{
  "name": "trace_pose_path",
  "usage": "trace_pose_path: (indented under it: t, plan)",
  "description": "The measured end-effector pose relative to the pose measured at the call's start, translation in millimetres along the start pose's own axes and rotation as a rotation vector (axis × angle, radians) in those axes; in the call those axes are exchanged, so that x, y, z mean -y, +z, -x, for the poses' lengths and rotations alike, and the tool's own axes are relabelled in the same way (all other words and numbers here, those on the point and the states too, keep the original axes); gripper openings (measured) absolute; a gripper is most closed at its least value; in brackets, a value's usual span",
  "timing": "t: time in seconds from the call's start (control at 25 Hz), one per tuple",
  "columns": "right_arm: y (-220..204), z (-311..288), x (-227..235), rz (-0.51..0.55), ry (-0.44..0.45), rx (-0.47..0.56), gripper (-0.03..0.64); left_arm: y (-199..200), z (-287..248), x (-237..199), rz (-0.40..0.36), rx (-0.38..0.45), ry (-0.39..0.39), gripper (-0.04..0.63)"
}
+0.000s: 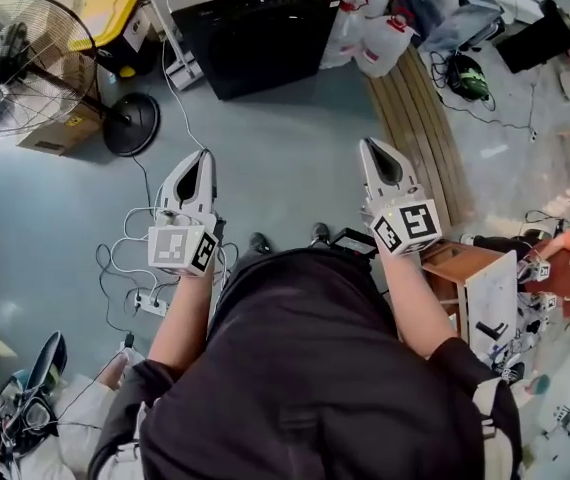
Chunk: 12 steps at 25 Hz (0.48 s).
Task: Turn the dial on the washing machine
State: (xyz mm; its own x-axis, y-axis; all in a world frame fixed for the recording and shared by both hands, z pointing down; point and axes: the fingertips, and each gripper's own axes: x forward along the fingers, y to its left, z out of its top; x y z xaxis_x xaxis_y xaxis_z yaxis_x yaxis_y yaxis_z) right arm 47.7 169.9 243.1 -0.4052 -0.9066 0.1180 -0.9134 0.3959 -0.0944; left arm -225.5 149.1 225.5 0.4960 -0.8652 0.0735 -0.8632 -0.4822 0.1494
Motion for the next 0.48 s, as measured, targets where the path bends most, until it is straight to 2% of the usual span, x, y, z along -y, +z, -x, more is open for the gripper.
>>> trace_pose_path:
  t: [0.24,0.48]
  plan:
    - [-2,9,24,-0.026,-0.007,0.01,0.021,-5,-20,24,0.081,-0.017,-0.028,0.015]
    - [-7,17,39,-0.034,-0.027,0.011,0.02,-10,-25,39,0.042,-0.038,-0.033,0.015]
